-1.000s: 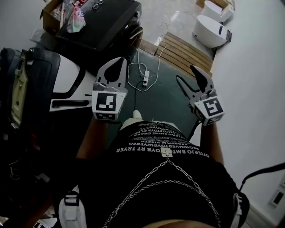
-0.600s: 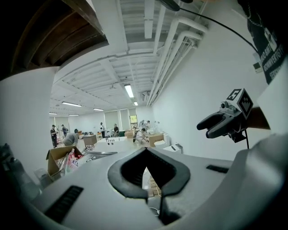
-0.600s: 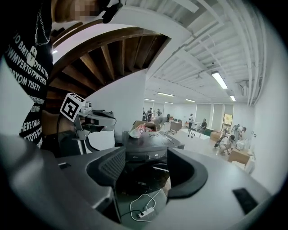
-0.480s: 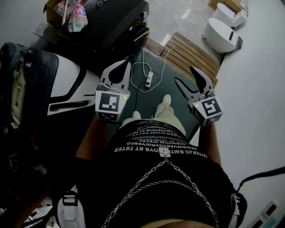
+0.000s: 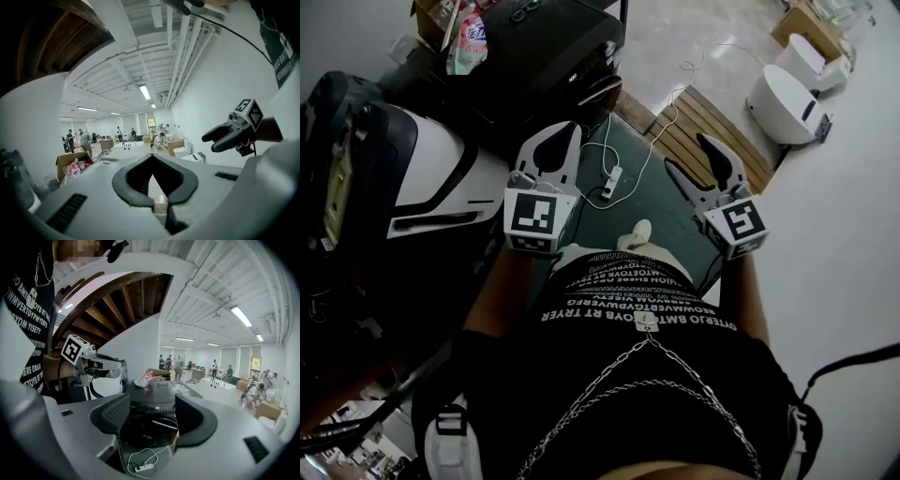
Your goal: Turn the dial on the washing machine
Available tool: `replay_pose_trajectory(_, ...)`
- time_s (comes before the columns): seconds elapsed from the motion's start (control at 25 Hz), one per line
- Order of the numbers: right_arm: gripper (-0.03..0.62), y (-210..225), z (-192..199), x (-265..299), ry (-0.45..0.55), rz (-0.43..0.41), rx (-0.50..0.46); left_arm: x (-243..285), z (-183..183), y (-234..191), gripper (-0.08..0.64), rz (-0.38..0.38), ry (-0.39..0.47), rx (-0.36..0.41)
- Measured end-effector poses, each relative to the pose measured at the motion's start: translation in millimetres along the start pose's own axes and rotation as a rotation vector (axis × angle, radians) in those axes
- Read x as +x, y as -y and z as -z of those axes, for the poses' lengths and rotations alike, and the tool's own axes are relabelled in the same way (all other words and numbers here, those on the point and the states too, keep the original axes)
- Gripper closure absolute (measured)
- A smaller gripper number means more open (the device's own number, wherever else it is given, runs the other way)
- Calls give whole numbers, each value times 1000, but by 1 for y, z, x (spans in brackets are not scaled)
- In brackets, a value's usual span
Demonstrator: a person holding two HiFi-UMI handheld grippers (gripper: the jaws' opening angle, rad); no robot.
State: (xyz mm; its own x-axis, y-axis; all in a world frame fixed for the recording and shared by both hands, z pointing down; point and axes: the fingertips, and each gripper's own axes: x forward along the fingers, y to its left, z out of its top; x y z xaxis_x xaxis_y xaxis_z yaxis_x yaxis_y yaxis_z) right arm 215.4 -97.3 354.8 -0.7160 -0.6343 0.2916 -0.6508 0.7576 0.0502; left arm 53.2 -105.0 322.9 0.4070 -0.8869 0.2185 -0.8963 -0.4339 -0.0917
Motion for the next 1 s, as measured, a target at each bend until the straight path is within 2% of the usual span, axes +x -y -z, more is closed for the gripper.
replay_pose_trajectory(0.2,311,34,7,3,-4,-82,-9,18,-4,13,554,-87,-28,-10)
replay_pose_trajectory(0.44,311,54,17,21,-25,-126,22,23,18,9,555,-137,-89,-35)
replay_pose_trajectory(0.6,311,56,18,49,-36,-151,22,25,16,-17,554,-171,-97,-29)
replay_pose_trajectory(0.8,310,48,-3,97,-30,-163,9,27,17,-69,555,-203,-91,-49)
replay_pose_trajectory(1.0,308,43,-5,137,-87,-157,-84,34,21,-103,555,-190,-42,-58)
